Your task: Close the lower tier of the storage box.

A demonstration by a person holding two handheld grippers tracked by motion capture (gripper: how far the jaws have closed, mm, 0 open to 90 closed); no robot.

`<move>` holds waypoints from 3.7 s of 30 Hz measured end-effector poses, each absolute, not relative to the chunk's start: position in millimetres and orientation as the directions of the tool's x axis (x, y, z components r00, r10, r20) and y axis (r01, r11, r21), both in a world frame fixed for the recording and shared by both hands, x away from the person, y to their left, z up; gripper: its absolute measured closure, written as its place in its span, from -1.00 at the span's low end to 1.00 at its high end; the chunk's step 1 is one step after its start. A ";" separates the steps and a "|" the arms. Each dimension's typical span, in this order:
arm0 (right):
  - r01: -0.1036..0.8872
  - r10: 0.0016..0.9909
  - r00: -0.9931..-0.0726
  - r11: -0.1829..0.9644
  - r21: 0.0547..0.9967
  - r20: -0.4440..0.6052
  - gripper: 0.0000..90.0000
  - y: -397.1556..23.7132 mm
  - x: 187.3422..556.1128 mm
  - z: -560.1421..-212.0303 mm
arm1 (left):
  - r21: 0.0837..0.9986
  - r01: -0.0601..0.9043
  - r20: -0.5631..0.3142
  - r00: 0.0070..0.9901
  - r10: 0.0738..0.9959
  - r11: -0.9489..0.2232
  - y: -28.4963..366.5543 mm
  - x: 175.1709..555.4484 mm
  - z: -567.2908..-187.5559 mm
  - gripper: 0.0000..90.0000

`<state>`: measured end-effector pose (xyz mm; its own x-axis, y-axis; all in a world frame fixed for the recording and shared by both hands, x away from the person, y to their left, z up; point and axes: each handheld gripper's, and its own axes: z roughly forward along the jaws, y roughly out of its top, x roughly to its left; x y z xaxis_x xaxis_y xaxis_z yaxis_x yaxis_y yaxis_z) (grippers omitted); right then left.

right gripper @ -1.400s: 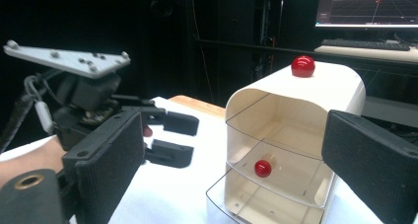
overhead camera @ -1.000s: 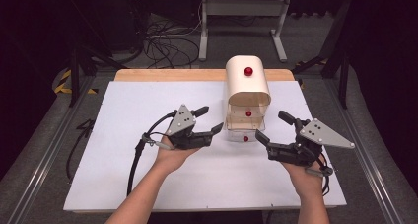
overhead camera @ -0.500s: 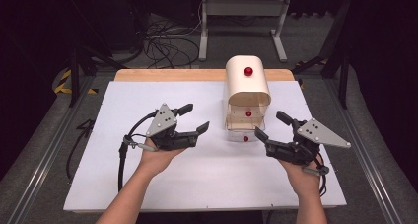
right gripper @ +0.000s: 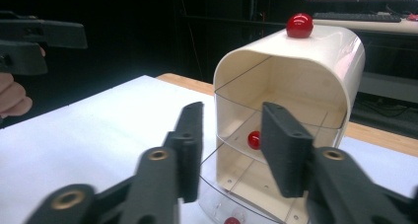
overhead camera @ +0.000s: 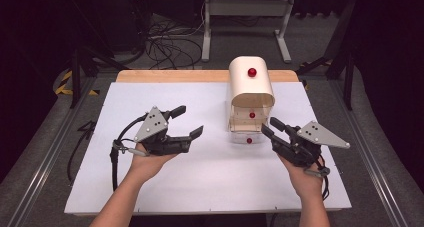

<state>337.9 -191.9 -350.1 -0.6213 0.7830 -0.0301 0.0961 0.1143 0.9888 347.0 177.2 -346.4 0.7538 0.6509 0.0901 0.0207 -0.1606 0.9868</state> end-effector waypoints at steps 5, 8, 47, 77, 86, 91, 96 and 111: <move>0.100 0.793 -0.609 0.123 0.987 -0.037 0.70 -191.7 338.8 -352.8 | 0.989 0.022 0.082 0.750 0.656 -0.148 185.4 344.4 -345.4 -0.52; 0.108 0.795 -0.605 0.127 0.986 -0.036 0.80 -191.8 339.3 -353.8 | 0.988 0.026 0.082 0.749 0.658 -0.152 188.5 342.7 -345.7 -0.52; 0.271 0.812 -0.576 0.293 0.917 -0.090 1.00 -183.8 362.9 -393.8 | 0.990 0.040 0.064 0.721 0.690 -0.134 230.9 331.1 -356.5 -0.54; 0.296 0.804 -0.582 0.349 0.889 -0.121 1.00 -182.1 375.4 -424.9 | 0.992 0.058 0.034 0.730 0.682 -0.111 245.6 324.7 -362.0 -0.57; 0.292 0.818 -0.559 0.342 0.893 -0.131 1.00 -181.7 381.0 -428.9 | 0.995 0.054 0.021 0.726 0.687 -0.088 249.0 323.9 -361.5 -0.56; 0.292 0.822 -0.553 0.345 0.892 -0.137 1.00 -180.4 383.4 -430.7 | 0.995 0.053 0.022 0.721 0.692 -0.087 251.2 323.8 -361.3 -0.56; 0.285 0.826 -0.545 0.341 0.896 -0.141 1.00 -180.3 385.0 -431.1 | 0.995 0.060 0.017 0.712 0.702 -0.086 255.2 324.6 -362.0 -0.56; 0.270 0.835 -0.529 0.338 0.902 -0.155 1.00 -178.5 388.3 -434.0 | 0.994 0.054 0.028 0.704 0.710 -0.092 258.8 324.3 -361.6 -0.55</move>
